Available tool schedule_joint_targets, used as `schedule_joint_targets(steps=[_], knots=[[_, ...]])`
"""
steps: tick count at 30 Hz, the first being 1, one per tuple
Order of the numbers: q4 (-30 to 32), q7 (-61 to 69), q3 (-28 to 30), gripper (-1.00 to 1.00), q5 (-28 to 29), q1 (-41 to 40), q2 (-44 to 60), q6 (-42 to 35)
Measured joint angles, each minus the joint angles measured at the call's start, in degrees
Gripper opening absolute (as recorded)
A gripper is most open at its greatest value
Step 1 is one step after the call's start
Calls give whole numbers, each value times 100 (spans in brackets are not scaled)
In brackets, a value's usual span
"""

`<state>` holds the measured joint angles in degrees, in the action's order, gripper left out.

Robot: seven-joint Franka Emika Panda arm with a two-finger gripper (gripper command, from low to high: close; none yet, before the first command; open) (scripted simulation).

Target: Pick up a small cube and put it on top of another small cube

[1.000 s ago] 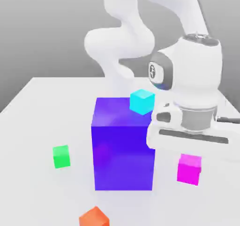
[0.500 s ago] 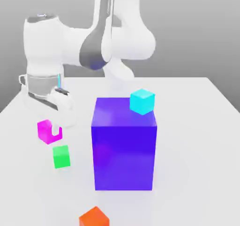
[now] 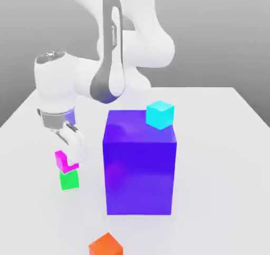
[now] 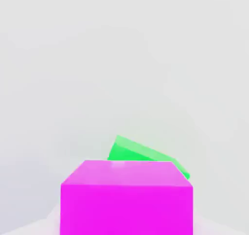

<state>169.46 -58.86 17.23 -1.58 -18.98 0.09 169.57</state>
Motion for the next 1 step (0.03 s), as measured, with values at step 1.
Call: schedule_joint_targets(steps=[1], knots=[[0,0,-1,100,0,6,0,0]])
